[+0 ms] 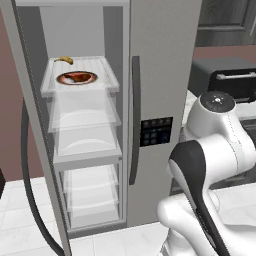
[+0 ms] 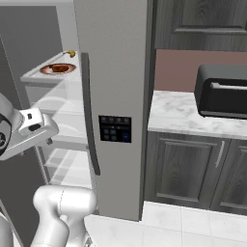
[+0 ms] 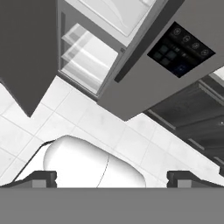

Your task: Retrieve the chicken drumstick from the fridge and place it on the saucepan with marinade on the stove.

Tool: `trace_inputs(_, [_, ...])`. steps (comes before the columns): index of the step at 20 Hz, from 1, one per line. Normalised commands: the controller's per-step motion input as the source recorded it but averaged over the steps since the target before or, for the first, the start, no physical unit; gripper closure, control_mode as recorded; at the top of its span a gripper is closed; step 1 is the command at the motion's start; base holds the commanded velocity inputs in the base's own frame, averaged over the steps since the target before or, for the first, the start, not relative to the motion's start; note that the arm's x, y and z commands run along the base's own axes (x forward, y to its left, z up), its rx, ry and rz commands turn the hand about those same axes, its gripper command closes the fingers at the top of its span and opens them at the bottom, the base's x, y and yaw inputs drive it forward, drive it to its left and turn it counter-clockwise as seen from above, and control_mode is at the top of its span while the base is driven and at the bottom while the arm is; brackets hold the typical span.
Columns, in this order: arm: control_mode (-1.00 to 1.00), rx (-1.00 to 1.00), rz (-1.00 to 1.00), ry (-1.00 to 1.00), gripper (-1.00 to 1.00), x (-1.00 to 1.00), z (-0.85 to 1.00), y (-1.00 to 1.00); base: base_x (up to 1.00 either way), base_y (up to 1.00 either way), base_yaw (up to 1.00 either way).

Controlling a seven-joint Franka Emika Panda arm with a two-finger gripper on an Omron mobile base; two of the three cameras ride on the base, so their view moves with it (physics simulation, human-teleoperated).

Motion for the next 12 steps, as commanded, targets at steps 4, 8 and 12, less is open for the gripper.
trace_inputs(4, [-1.0, 0.0, 0.0, 0.0, -1.0, -0.01, 0.0, 0.03, 0.0, 0.0, 0.0])
trace_inputs(8, [1.0, 0.0, 0.0, 0.0, -1.0, -0.11, -0.01, 0.03, -0.04, 0.21, 0.0])
trace_inputs(12, [1.0, 0.0, 0.0, 0.0, -1.0, 0.0, 0.0, 0.0, -0.02, 0.58, -0.02])
